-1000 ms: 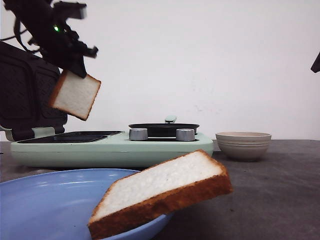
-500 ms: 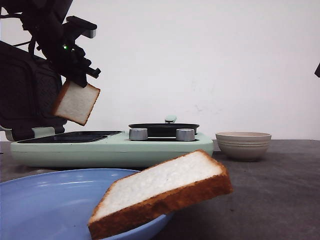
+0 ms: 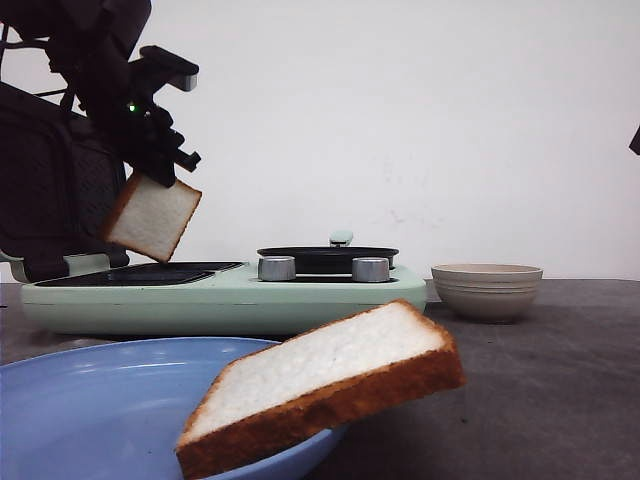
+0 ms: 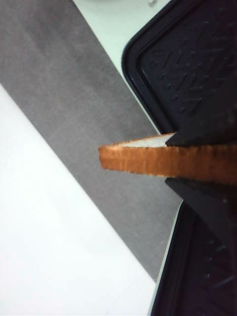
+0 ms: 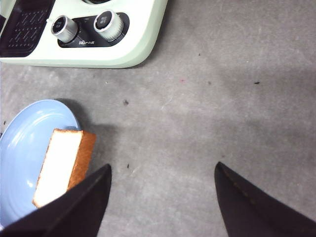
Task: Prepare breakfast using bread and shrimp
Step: 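Carry the bread slice with the left gripper onto the farther grill plate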
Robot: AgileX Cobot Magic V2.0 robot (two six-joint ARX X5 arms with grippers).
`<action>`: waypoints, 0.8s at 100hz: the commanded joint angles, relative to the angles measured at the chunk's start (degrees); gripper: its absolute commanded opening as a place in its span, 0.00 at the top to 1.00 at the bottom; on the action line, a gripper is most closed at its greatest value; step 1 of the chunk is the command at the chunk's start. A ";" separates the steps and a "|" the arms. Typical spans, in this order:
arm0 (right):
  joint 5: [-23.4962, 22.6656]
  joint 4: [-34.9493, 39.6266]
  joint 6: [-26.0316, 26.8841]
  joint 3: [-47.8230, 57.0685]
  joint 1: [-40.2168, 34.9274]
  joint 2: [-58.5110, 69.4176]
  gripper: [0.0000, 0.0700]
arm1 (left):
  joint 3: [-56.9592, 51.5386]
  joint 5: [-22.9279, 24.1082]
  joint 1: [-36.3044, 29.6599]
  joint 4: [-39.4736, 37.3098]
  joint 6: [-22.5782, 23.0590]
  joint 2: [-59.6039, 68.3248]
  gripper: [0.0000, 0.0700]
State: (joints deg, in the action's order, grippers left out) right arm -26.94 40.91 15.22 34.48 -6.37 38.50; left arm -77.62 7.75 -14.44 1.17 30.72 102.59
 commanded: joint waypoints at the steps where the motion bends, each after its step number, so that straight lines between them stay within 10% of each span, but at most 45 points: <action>1: 0.02 -0.28 -0.68 0.87 -0.24 0.33 0.41 | -1.49 0.24 -0.33 -0.76 0.61 1.16 1.00; 80: 0.00 -0.15 -0.66 0.87 -0.24 0.33 0.41 | -1.49 0.79 -1.77 -0.48 1.14 3.48 0.93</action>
State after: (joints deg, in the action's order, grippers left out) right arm -26.94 40.97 15.22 34.48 -6.37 38.50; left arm -77.62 8.69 -15.75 1.23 32.01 104.73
